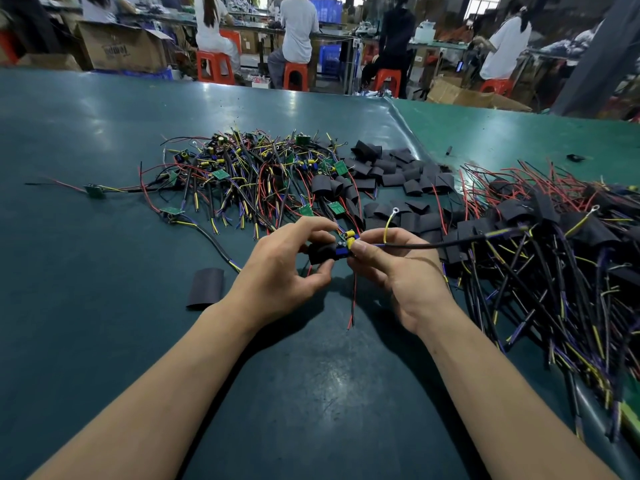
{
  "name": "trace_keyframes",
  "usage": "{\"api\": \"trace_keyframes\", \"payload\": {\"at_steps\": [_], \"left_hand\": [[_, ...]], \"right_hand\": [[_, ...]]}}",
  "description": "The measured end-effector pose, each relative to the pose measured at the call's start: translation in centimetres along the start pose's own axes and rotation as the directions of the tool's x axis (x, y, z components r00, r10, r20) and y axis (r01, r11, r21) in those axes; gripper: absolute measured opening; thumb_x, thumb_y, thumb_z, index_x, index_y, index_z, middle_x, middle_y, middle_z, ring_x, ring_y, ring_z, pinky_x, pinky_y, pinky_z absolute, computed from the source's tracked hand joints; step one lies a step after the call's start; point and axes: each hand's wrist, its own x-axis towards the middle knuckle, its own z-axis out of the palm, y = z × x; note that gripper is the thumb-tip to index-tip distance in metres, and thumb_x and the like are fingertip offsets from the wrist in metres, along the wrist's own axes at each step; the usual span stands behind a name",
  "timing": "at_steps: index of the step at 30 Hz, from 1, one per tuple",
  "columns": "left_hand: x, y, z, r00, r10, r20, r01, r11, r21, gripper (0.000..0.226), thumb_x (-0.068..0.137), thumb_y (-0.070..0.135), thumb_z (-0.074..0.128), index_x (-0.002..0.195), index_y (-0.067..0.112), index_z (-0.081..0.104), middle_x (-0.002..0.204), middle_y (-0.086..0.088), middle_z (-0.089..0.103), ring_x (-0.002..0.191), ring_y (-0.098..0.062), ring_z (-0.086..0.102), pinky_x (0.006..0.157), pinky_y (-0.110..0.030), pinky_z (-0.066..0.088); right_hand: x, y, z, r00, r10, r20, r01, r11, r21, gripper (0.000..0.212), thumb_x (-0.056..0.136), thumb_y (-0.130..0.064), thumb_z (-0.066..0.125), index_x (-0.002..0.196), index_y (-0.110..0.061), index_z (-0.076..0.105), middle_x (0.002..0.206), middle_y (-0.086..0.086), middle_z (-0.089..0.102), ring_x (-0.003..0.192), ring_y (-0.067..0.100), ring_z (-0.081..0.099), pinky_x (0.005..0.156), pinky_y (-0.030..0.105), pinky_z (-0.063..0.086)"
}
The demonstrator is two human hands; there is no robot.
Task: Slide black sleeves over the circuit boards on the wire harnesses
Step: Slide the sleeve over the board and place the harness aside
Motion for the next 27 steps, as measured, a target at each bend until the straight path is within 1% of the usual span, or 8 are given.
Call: {"api": "trace_keyframes", "payload": {"at_steps": [4, 7, 10, 14, 19, 23, 25, 27], "left_hand": [[0.13, 0.14, -0.03, 0.999, 0.035, -0.014, -0.035, 0.999, -0.011, 0.045, 0.075, 0.000, 0.077, 0.116, 0.009, 0.063, 0.103, 0.000, 0.070, 0.099, -0.008, 0.067, 0.091, -0.031, 0.054], [0.03, 0.17, -0.09, 0.999, 0.043, -0.009, -0.043, 0.999, 0.012, 0.044, 0.075, 0.000, 0.077, 0.116, 0.009, 0.063, 0.102, 0.000, 0.071, 0.099, -0.011, 0.067, 0.090, -0.036, 0.054], [-0.01, 0.16, -0.05, 1.000, 0.019, -0.016, -0.019, 1.000, 0.018, 0.044, 0.075, 0.003, 0.078, 0.116, 0.011, 0.064, 0.100, 0.000, 0.071, 0.098, -0.014, 0.068, 0.088, -0.040, 0.054], [0.03, 0.10, 0.08, 1.000, 0.012, 0.017, -0.012, 1.000, -0.001, 0.040, 0.076, 0.004, 0.076, 0.113, 0.011, 0.063, 0.098, 0.000, 0.071, 0.092, -0.012, 0.068, 0.084, -0.038, 0.056], [0.02, 0.10, 0.15, 0.996, 0.003, 0.089, -0.001, 1.000, -0.027, 0.037, 0.076, 0.003, 0.076, 0.110, 0.011, 0.064, 0.096, 0.003, 0.071, 0.089, -0.009, 0.067, 0.083, -0.033, 0.054], [0.03, -0.15, -0.09, 0.993, -0.013, 0.121, 0.004, 0.997, 0.075, 0.044, 0.076, 0.010, 0.077, 0.118, 0.015, 0.064, 0.103, 0.002, 0.070, 0.099, -0.016, 0.065, 0.087, -0.038, 0.053], [0.04, -0.16, -0.11, 0.990, -0.017, 0.142, 0.001, 0.994, 0.111, 0.046, 0.077, 0.011, 0.077, 0.120, 0.016, 0.065, 0.103, 0.000, 0.069, 0.098, -0.020, 0.064, 0.085, -0.041, 0.053], [0.08, -0.14, -0.09, 0.989, -0.018, 0.144, 0.000, 0.992, 0.123, 0.044, 0.079, 0.009, 0.075, 0.122, 0.014, 0.065, 0.101, -0.003, 0.070, 0.096, -0.021, 0.065, 0.084, -0.042, 0.053]], "right_hand": [[0.08, 0.18, -0.09, 1.000, -0.016, -0.020, 0.014, 0.998, -0.056, 0.010, 0.077, 0.006, 0.074, 0.081, 0.000, 0.066, 0.074, 0.013, 0.073, 0.067, 0.022, 0.071, 0.064, 0.025, 0.058], [0.00, 0.43, 0.07, 0.998, -0.040, -0.045, 0.036, 0.995, -0.094, 0.011, 0.076, 0.005, 0.076, 0.078, 0.000, 0.066, 0.076, 0.014, 0.072, 0.069, 0.021, 0.072, 0.065, 0.023, 0.056], [-0.02, 0.57, 0.09, 0.995, -0.078, -0.061, 0.070, 0.990, -0.125, 0.012, 0.075, 0.004, 0.078, 0.076, -0.002, 0.067, 0.073, 0.011, 0.072, 0.067, 0.018, 0.071, 0.064, 0.022, 0.056], [-0.05, 0.70, 0.27, 0.985, -0.160, -0.072, 0.136, 0.956, -0.259, 0.014, 0.076, 0.004, 0.078, 0.076, -0.006, 0.068, 0.069, 0.003, 0.071, 0.067, 0.013, 0.069, 0.068, 0.024, 0.057], [-0.29, 0.32, 0.27, 0.999, -0.006, -0.052, 0.002, 0.997, -0.077, 0.016, 0.076, 0.010, 0.073, 0.081, -0.003, 0.067, 0.078, 0.011, 0.071, 0.075, 0.019, 0.071, 0.070, 0.023, 0.057], [-0.30, 0.26, 0.47, 0.996, 0.053, -0.075, -0.055, 0.998, -0.034, 0.016, 0.076, 0.011, 0.073, 0.079, -0.004, 0.067, 0.081, 0.013, 0.072, 0.074, 0.021, 0.071, 0.070, 0.024, 0.058], [-0.21, 0.27, 0.55, 0.992, 0.076, -0.097, -0.077, 0.997, -0.011, 0.018, 0.077, 0.013, 0.071, 0.078, -0.005, 0.068, 0.083, 0.013, 0.072, 0.071, 0.018, 0.070, 0.065, 0.021, 0.057], [-0.18, 0.23, 0.55, 0.989, 0.110, -0.102, -0.110, 0.994, 0.007, 0.021, 0.077, 0.016, 0.068, 0.079, -0.005, 0.068, 0.078, 0.010, 0.072, 0.064, 0.015, 0.069, 0.058, 0.018, 0.055]]}}
